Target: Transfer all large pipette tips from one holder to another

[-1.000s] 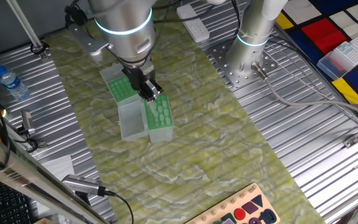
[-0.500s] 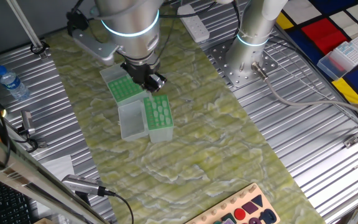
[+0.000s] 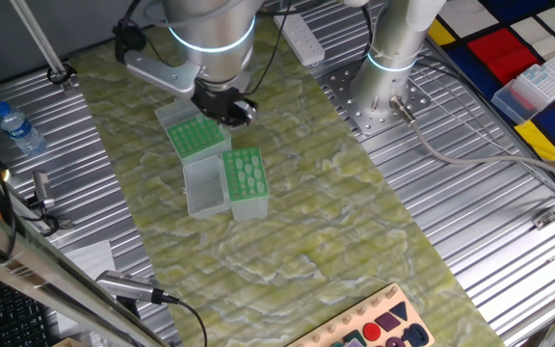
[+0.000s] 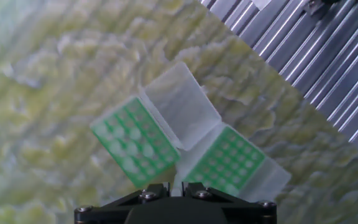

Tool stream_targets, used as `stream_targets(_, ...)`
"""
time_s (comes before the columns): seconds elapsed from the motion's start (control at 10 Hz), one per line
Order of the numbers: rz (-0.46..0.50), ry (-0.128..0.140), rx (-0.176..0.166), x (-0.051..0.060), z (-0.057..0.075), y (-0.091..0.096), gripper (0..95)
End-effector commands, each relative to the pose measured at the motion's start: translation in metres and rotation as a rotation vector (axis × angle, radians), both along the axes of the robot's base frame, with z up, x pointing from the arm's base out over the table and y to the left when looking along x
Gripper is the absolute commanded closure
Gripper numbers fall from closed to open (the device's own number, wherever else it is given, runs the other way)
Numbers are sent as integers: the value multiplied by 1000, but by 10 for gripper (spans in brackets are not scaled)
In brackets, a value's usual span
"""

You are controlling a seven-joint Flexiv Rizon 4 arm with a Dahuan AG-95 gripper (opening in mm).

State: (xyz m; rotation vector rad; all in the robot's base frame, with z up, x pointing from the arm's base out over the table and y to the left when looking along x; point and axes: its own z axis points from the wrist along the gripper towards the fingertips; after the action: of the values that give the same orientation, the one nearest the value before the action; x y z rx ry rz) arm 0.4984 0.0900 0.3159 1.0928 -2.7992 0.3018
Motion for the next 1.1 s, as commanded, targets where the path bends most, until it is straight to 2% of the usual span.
stream_targets(0.1,124,-2,-26,3,-10,-26,950)
stream_targets(0.6,196,-10,-33,8,-20,-48,950)
stream_targets(0.9,202,-12,-17,9,-28,-56,950)
stream_targets(1.1,191,-13,4,5,-30,-59,950)
